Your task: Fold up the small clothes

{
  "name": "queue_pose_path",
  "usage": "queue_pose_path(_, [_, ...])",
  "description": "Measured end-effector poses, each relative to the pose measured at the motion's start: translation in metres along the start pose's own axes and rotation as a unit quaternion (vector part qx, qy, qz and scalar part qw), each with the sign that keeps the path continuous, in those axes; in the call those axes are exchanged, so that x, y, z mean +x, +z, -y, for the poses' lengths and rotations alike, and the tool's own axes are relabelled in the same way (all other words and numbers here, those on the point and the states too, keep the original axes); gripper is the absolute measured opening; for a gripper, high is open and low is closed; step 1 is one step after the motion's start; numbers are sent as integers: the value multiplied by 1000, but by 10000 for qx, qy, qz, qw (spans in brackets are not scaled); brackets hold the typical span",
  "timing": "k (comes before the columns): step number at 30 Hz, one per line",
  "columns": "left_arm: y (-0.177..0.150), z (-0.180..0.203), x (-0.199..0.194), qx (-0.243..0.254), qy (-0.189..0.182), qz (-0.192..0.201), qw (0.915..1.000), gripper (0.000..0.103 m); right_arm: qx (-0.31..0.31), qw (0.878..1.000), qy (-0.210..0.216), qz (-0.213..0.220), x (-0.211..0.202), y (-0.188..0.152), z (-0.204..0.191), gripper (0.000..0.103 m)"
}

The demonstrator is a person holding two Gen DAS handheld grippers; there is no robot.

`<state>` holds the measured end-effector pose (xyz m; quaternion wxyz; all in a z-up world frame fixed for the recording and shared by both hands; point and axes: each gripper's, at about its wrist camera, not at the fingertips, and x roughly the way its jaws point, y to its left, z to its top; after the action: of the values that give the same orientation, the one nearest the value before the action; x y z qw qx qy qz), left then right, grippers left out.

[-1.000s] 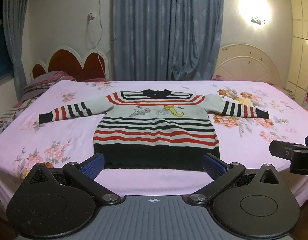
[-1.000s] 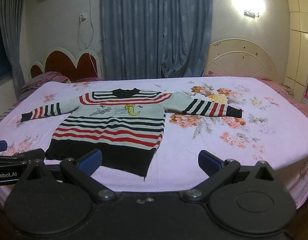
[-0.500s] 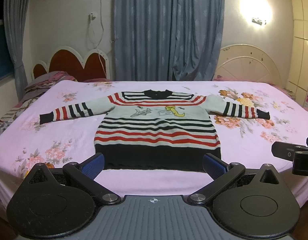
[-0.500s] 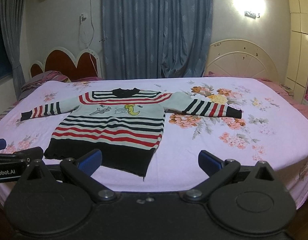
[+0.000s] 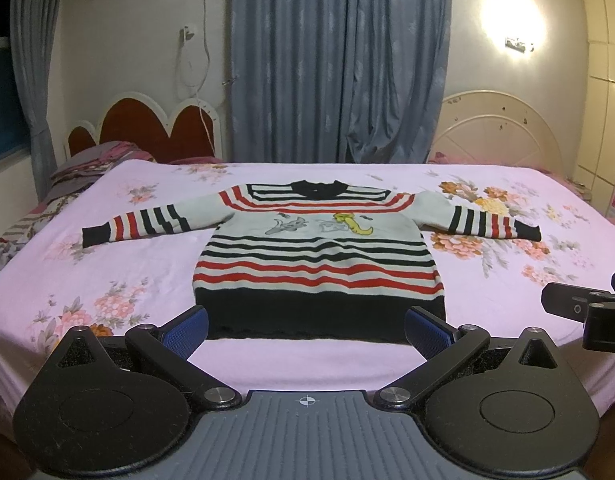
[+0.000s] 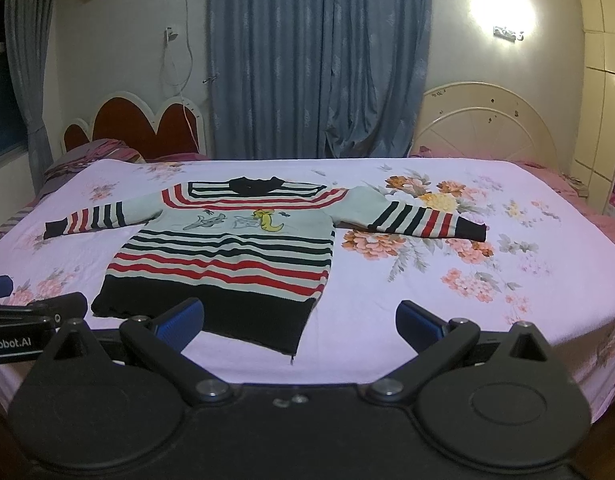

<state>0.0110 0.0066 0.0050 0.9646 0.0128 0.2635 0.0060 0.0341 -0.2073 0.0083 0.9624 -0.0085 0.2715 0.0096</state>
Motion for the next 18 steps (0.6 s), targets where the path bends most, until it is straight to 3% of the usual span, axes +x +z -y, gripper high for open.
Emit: queue_pose_path(18, [1, -12, 1, 21, -14, 8, 10000, 103, 5, 10000, -22, -10, -1, -3, -7, 102])
